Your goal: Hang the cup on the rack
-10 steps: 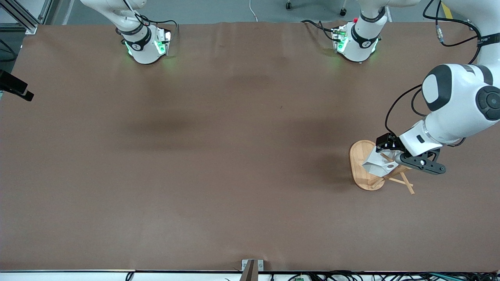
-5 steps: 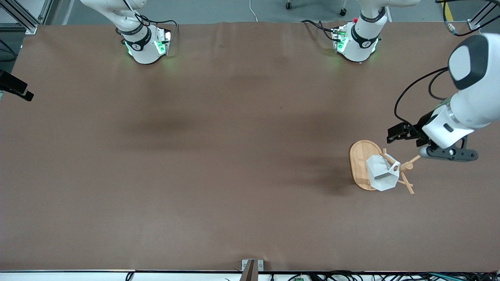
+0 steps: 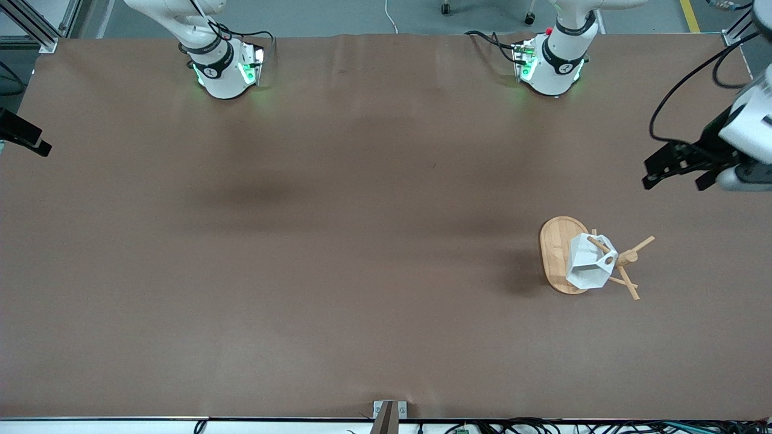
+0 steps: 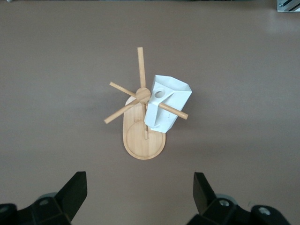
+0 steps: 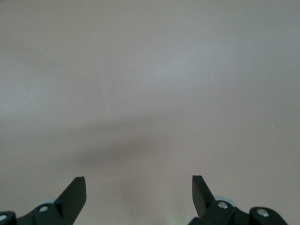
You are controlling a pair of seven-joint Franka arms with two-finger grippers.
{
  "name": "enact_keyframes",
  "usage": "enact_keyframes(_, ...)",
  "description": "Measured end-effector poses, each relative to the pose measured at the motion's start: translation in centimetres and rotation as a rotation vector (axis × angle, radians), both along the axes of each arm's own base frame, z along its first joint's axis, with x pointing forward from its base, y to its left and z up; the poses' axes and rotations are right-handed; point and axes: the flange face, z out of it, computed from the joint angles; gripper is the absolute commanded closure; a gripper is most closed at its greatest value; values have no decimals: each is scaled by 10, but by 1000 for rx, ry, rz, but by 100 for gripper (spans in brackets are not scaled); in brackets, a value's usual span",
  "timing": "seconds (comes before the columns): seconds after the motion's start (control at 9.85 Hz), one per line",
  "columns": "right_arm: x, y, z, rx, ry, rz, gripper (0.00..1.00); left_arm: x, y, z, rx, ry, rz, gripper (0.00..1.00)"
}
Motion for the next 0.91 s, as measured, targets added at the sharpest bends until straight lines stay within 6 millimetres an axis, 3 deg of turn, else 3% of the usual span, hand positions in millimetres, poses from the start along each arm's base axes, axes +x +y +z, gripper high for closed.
enact_keyframes(0.51,0,-2,0,0,0,-4,0,-34,-21,19,48,79,-8,0)
enact_keyframes(0.91,0,-2,0,0,0,-4,0,-39,-26,21,49,87,25,0)
